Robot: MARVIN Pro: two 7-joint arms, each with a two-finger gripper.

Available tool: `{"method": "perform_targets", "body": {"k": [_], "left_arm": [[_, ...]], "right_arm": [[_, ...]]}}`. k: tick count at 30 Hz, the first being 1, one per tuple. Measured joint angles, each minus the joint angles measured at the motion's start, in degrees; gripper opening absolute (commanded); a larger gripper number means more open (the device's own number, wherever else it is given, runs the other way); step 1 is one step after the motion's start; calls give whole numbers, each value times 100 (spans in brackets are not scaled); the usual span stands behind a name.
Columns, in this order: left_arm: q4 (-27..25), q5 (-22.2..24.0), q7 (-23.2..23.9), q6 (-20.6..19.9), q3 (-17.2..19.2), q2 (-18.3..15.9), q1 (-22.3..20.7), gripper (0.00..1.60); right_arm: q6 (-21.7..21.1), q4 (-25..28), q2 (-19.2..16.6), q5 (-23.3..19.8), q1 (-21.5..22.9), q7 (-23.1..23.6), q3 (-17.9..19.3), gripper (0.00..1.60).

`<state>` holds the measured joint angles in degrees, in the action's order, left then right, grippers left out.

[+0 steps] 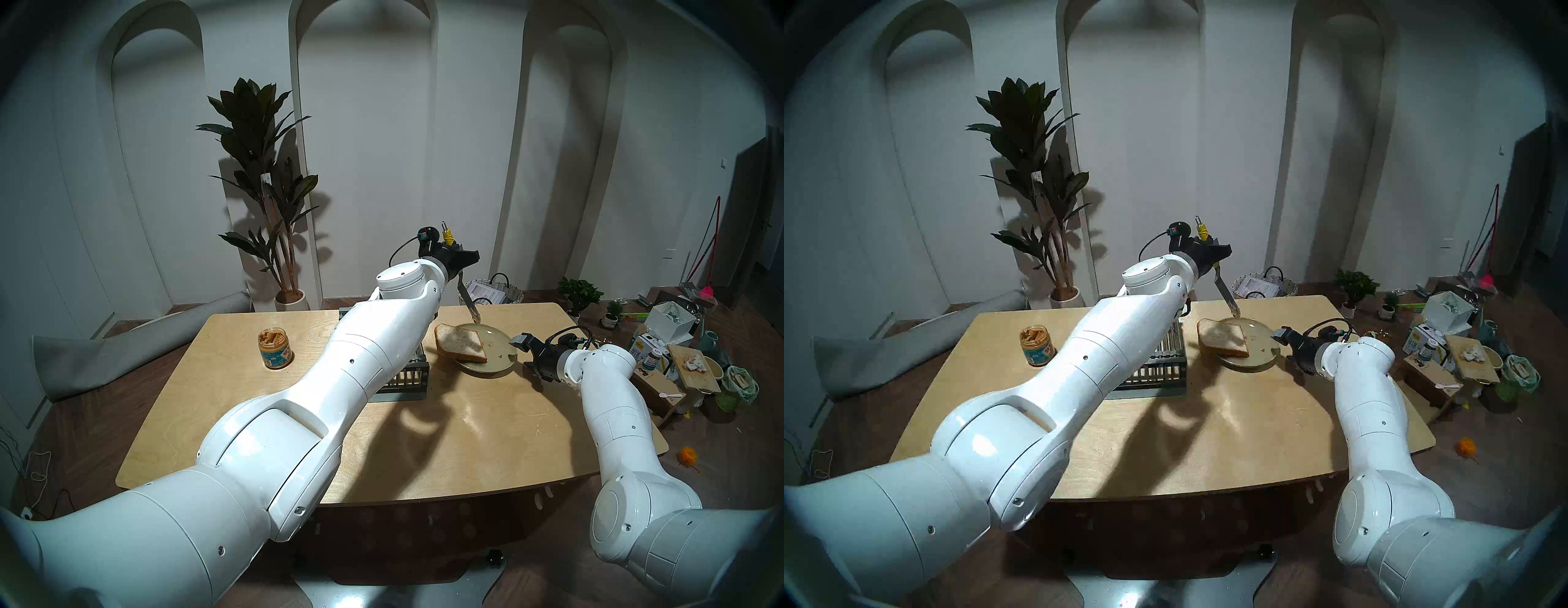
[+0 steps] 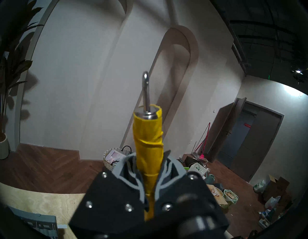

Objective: Spread peanut butter over the slice of bread with the knife

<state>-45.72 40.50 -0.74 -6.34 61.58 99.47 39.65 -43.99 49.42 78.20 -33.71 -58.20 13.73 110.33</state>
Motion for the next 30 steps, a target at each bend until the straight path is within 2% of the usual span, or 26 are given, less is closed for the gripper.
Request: {"method": "perform_targets", "body": {"k": [5, 7, 11, 12, 13, 14, 16, 17, 18, 21, 22, 24, 25, 29, 30], "left_arm": [[481, 142, 92, 152, 144, 92, -93, 0], [648, 194, 128, 203, 192, 127, -121, 0], [845, 243, 174, 269, 224, 179, -158, 0], [882, 252, 184, 282, 228, 190, -166, 0], [914, 260, 195, 297, 231, 203, -173, 0], [949, 270, 206, 316, 234, 218, -183, 0], [986, 279, 222, 339, 236, 240, -196, 0], [1001, 283, 230, 353, 236, 250, -202, 0], [1015, 289, 241, 368, 236, 262, -210, 0], [1058, 296, 271, 406, 233, 293, -229, 0], [1070, 298, 279, 415, 231, 301, -234, 0], [1107, 298, 297, 439, 222, 319, -244, 0], [1135, 297, 309, 455, 216, 331, -249, 0], [1196, 282, 330, 488, 199, 353, -257, 0], [1209, 279, 333, 495, 198, 358, -258, 0]], "right_arm": [[88, -116, 26, -4, 70, 8, -46, 154], [112, -139, 32, -4, 80, 9, -61, 136], [144, -196, 38, -4, 80, 9, -81, 135], [152, -206, 39, -4, 79, 9, -85, 131], [161, -210, 39, -4, 78, 9, -87, 114], [173, -215, 39, -4, 78, 8, -92, 107], [186, -239, 40, -3, 76, 0, -101, 107], [191, -259, 40, -1, 71, -4, -108, 92], [200, -277, 42, 1, 60, -6, -114, 88], [240, -305, 41, 3, 35, -5, -126, 90], [249, -316, 41, 3, 26, -5, -130, 78], [289, -330, 36, 4, 12, 8, -136, 74], [317, -346, 28, 6, 12, 24, -148, 67], [390, -421, -3, 22, 38, 92, -189, 67], [407, -442, -11, 27, 47, 111, -198, 55]]}}
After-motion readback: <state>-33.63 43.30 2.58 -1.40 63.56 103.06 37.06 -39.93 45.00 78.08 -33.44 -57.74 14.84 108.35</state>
